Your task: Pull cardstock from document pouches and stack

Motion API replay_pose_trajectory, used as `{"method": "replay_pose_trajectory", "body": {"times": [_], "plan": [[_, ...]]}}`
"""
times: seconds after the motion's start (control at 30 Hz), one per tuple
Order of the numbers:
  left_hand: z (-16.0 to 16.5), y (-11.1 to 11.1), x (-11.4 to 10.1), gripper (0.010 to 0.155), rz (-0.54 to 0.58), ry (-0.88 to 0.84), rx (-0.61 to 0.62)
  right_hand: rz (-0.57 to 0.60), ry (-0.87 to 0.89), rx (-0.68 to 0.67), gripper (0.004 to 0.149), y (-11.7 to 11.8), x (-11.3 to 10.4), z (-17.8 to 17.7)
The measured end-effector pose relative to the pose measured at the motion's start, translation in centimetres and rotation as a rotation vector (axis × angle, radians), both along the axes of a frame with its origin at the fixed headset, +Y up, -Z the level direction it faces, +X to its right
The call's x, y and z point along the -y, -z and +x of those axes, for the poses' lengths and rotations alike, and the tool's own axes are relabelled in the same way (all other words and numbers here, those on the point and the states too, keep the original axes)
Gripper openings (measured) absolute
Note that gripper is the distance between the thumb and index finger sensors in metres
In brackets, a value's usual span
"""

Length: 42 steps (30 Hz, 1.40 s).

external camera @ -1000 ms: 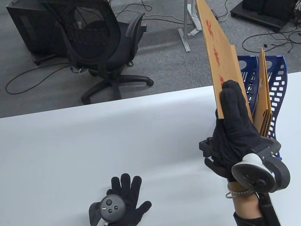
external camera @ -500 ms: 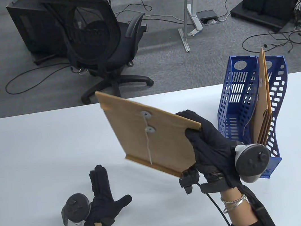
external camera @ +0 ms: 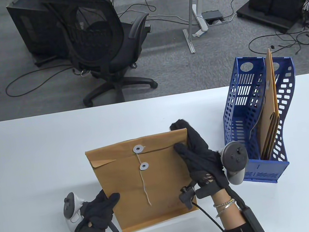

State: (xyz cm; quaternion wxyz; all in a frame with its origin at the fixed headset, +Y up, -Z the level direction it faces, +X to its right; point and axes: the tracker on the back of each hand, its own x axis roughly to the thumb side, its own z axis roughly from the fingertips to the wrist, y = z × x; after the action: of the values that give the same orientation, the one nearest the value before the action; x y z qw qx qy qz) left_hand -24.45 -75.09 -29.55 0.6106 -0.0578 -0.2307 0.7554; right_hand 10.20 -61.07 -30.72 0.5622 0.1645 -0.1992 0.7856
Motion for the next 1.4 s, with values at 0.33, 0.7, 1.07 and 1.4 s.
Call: {"method": "replay_pose_trajectory", "body": {"times": [0.33,0.7,1.07,1.4], "plan": [[0.1,-0.7,0.2,0.046,-0.026,-0.148,-0.1,0.223,-0.809,0.326,0.077,-3.0,2.6,-11.0],[1.6,-1.2,0.6,0.048,-0.037,-0.147,-0.032,0.196,-0.954,0.473,0.04,-2.9,3.7,-14.8],[2.4,-2.0,-0.7,0.049,-0.009,-0.022,-0.111,0.306,-0.754,0.404,0.039,-4.6,0.3,-12.1],[3.1,-1.9,-0.7,0.049,0.014,-0.008,-0.001,0.35,-0.677,0.685,0.039,-4.1,-2.0,-7.1]]}}
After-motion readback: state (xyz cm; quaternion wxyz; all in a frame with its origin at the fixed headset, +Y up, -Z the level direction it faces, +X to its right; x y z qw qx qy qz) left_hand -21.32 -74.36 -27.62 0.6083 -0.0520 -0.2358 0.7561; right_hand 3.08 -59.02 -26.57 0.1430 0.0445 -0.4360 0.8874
